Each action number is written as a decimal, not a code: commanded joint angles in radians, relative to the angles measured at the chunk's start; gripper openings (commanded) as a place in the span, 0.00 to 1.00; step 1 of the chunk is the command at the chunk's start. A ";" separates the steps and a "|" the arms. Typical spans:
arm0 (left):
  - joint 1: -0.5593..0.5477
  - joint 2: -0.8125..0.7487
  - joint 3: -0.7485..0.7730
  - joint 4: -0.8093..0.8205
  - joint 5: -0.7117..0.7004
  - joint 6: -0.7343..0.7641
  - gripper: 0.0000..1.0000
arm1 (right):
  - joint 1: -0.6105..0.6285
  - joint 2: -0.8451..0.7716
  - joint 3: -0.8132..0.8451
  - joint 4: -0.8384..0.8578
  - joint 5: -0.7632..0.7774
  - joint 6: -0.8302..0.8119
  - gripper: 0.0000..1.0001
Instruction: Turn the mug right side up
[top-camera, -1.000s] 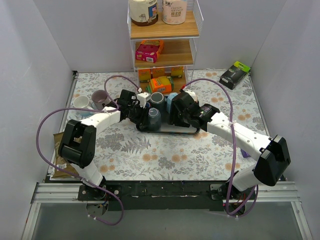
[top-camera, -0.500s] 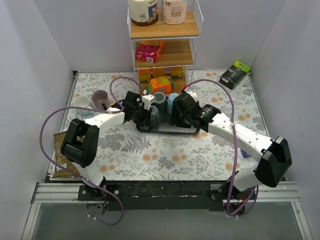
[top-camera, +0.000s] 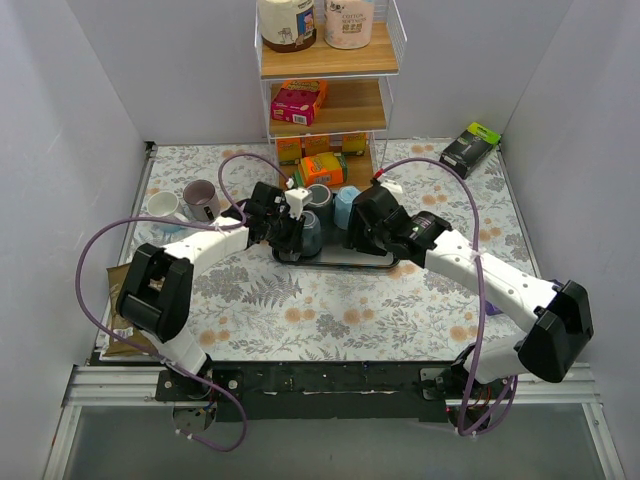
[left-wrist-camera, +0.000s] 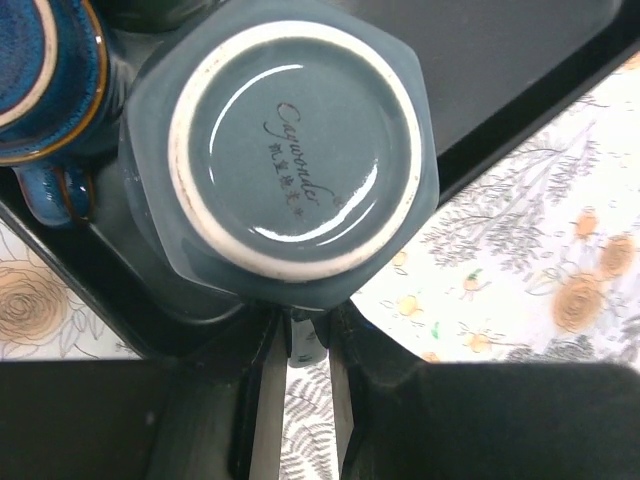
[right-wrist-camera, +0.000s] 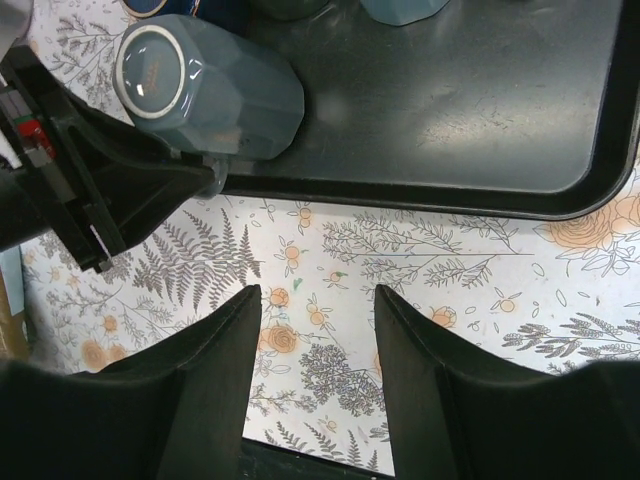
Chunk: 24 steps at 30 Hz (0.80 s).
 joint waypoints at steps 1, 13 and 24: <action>-0.023 -0.153 0.045 0.036 0.056 -0.057 0.00 | -0.012 -0.053 -0.022 0.011 0.042 0.020 0.57; -0.031 -0.383 0.042 0.112 0.164 -0.270 0.00 | -0.032 -0.184 -0.077 0.167 -0.052 -0.017 0.61; -0.029 -0.418 0.252 0.198 0.224 -0.404 0.00 | -0.035 -0.267 -0.062 0.580 -0.432 -0.169 0.87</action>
